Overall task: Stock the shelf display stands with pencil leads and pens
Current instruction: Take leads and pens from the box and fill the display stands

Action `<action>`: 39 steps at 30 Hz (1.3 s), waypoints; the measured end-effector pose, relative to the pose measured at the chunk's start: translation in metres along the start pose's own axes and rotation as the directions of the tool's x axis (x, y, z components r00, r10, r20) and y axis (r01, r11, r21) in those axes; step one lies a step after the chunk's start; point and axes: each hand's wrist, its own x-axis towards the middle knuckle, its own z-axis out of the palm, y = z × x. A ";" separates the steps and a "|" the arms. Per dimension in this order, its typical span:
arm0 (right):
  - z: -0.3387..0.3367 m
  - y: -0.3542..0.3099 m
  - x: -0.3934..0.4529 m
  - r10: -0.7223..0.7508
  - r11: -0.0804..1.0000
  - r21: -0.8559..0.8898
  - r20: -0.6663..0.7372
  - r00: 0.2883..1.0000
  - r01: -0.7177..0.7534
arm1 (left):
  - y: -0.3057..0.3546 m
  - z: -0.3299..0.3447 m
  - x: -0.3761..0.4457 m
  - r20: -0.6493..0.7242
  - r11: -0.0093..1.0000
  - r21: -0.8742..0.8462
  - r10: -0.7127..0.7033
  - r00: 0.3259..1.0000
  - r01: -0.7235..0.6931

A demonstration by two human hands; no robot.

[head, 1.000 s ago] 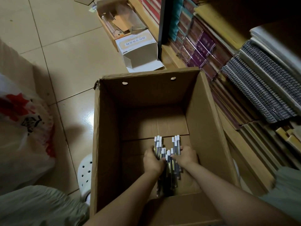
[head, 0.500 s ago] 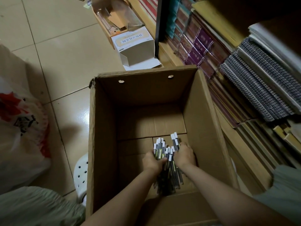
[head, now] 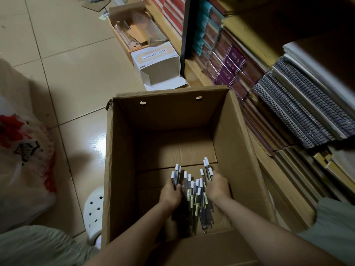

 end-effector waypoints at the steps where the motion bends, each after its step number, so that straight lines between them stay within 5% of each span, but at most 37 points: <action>1: -0.004 -0.004 0.000 -0.010 0.998 0.060 0.011 1.000 0.009 | 0.001 -0.003 0.001 0.012 1.000 -0.026 0.002 1.000 -0.002; 4: -0.025 -0.023 -0.009 0.013 0.941 0.335 0.100 0.995 -0.046 | 0.014 -0.010 -0.003 0.063 0.985 -0.170 0.053 0.997 -0.041; 7: -0.060 -0.045 -0.032 -0.007 0.747 0.648 0.229 0.973 -0.147 | 0.046 -0.021 -0.019 0.120 0.957 -0.265 0.155 0.981 -0.118; 10: -0.107 -0.063 -0.063 -0.115 0.681 0.722 0.267 0.957 -0.119 | 0.095 -0.035 -0.044 0.164 0.929 -0.298 0.276 0.947 -0.219; 15: -0.196 -0.082 -0.129 -0.305 0.551 0.834 0.159 0.939 0.038 | 0.196 -0.061 -0.119 0.313 0.809 -0.328 0.580 0.752 -0.488; 20: -0.266 -0.070 -0.195 -0.390 0.404 0.898 -0.002 0.921 0.173 | 0.265 -0.073 -0.202 0.440 0.733 -0.305 0.675 0.592 -0.609; 26: -0.304 -0.058 -0.245 -0.425 0.461 0.844 -0.061 0.903 0.274 | 0.298 -0.065 -0.257 0.615 0.706 -0.318 0.662 0.429 -0.633; 32: -0.330 -0.057 -0.259 -0.345 0.525 0.770 -0.196 0.918 0.362 | 0.325 -0.048 -0.279 0.621 0.652 -0.402 0.710 0.332 -0.643; 39: -0.343 -0.050 -0.269 -0.276 0.585 0.695 -0.313 0.909 0.418 | 0.346 -0.025 -0.282 0.582 0.639 -0.484 0.746 0.325 -0.598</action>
